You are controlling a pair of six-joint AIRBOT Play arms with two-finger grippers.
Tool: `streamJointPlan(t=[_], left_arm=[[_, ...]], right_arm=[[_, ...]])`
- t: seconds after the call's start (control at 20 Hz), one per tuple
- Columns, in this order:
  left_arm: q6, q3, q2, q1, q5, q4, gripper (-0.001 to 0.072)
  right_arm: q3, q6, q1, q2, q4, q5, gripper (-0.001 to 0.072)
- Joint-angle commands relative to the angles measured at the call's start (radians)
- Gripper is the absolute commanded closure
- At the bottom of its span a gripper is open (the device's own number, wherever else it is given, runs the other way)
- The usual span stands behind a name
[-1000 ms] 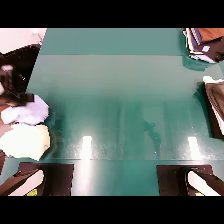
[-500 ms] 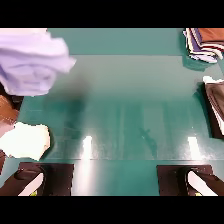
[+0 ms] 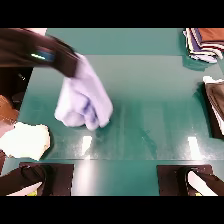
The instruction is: Fold the shirts.
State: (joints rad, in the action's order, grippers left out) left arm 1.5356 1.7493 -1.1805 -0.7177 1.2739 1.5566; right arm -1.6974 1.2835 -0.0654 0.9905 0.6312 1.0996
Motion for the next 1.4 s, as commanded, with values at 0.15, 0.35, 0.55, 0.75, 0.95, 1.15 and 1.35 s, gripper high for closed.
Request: streamJointPlan(t=[0.15, 0.35, 0.55, 0.75, 0.95, 1.15, 1.35], left_arm=[[-0.066, 0.004, -0.13, -0.084, -0.066, 0.106, 0.0118], [-0.038, -0.024, -0.103, 0.215, 0.13, 0.129, 0.0288], [-0.032, -0.301, -0.062, 0.491, 0.096, -0.055, 0.0286], [-0.098, -0.623, -0.062, 0.59, -0.007, -0.18, 0.0259], [-0.104, -0.808, -0.062, 0.59, -0.145, -0.224, 0.026], [-0.104, -0.867, -0.062, 0.59, -0.212, -0.264, 0.026], [-0.105, -0.883, -0.088, 0.589, -0.219, -0.263, 0.026]], right_arm=[[-0.002, 0.0, 0.0, 0.0, 0.001, 0.01, 0.0701], [-0.002, 0.0, 0.0, 0.0, 0.0, 0.01, 0.0701], [-0.002, 0.0, 0.0, 0.0, 0.0, 0.01, 0.0701], [-0.001, 0.0, 0.0, 0.0, 0.0, 0.01, 0.0701], [-0.002, 0.0, 0.0, 0.0, 0.0, 0.011, 0.0701], [-0.002, 0.0, 0.0, 0.0, 0.0, 0.011, 0.07], [-0.002, 0.0, 0.0, 0.0, -0.001, 0.011, 0.07]])
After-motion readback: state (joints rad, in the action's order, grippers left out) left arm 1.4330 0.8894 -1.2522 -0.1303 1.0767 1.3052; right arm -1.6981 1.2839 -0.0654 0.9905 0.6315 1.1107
